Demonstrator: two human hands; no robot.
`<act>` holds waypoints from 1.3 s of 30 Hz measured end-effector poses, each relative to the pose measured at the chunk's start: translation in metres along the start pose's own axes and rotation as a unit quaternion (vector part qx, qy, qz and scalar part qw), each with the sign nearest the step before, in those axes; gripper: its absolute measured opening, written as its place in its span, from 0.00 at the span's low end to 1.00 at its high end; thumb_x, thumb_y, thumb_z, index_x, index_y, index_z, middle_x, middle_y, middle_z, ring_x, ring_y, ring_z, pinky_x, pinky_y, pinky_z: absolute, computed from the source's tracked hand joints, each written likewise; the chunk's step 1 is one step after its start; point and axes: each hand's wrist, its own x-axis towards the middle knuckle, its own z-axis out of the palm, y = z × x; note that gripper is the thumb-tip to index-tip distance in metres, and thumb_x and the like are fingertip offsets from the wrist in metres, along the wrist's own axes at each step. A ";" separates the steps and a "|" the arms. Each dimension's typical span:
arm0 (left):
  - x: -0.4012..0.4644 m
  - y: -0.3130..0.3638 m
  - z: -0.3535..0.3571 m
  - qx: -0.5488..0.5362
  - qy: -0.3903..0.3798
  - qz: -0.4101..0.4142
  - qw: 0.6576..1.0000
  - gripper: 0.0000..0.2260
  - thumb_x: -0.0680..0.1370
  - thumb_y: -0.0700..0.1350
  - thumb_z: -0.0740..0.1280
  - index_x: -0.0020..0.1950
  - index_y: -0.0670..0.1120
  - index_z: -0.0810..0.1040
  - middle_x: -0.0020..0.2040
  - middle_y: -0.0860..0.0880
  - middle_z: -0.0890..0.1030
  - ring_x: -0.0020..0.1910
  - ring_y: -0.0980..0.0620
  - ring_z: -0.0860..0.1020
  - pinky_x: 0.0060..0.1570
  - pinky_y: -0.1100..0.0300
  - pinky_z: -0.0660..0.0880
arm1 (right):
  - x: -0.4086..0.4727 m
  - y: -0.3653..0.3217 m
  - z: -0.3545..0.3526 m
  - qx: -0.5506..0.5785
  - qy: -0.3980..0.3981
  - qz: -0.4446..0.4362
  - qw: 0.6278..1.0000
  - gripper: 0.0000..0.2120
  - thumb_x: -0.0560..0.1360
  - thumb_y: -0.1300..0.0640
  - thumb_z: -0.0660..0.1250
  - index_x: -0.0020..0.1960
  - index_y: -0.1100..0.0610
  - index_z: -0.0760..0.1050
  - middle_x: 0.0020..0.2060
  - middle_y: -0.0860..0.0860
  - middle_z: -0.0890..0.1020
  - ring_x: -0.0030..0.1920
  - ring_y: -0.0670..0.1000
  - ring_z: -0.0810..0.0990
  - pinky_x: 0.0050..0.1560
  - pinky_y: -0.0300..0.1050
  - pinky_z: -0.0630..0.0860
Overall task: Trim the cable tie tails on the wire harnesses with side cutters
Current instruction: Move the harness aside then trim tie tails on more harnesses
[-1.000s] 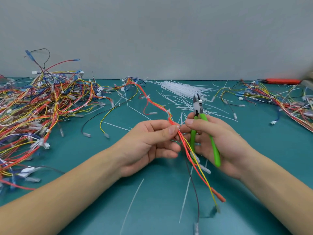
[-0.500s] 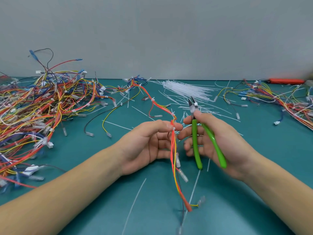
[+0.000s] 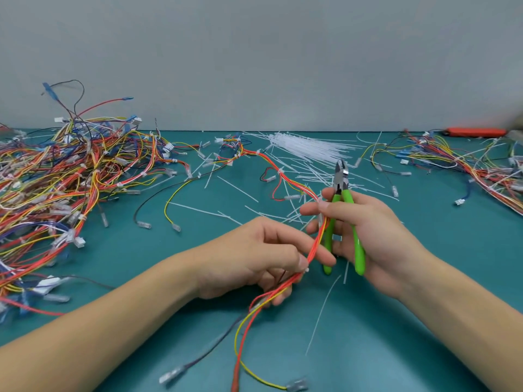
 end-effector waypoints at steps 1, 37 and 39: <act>0.001 0.000 0.000 -0.011 0.006 0.000 1.000 0.13 0.76 0.39 0.67 0.59 0.43 0.85 0.37 0.45 0.76 0.30 0.49 0.78 0.30 0.60 0.77 | 0.000 0.000 0.000 0.000 0.003 -0.001 1.000 0.08 0.80 0.65 0.66 0.57 0.56 0.73 0.47 0.56 0.88 0.38 0.53 0.83 0.33 0.46 0.79; 0.016 -0.014 -0.045 -0.003 0.337 0.123 0.933 0.18 0.82 0.39 0.68 0.72 0.50 0.76 0.41 0.48 0.85 0.37 0.50 0.82 0.36 0.58 0.81 | 0.020 -0.028 -0.046 -0.348 0.138 -0.046 0.926 0.08 0.78 0.44 0.68 0.56 0.45 0.77 0.44 0.50 0.86 0.35 0.48 0.80 0.38 0.46 0.72; 0.016 -0.015 -0.044 -0.004 0.339 0.123 0.933 0.19 0.82 0.39 0.69 0.72 0.49 0.75 0.42 0.47 0.85 0.37 0.49 0.82 0.36 0.58 0.80 | 0.025 -0.025 -0.059 -0.496 0.161 -0.038 0.852 0.10 0.78 0.42 0.67 0.56 0.43 0.71 0.41 0.49 0.82 0.35 0.51 0.80 0.35 0.45 0.70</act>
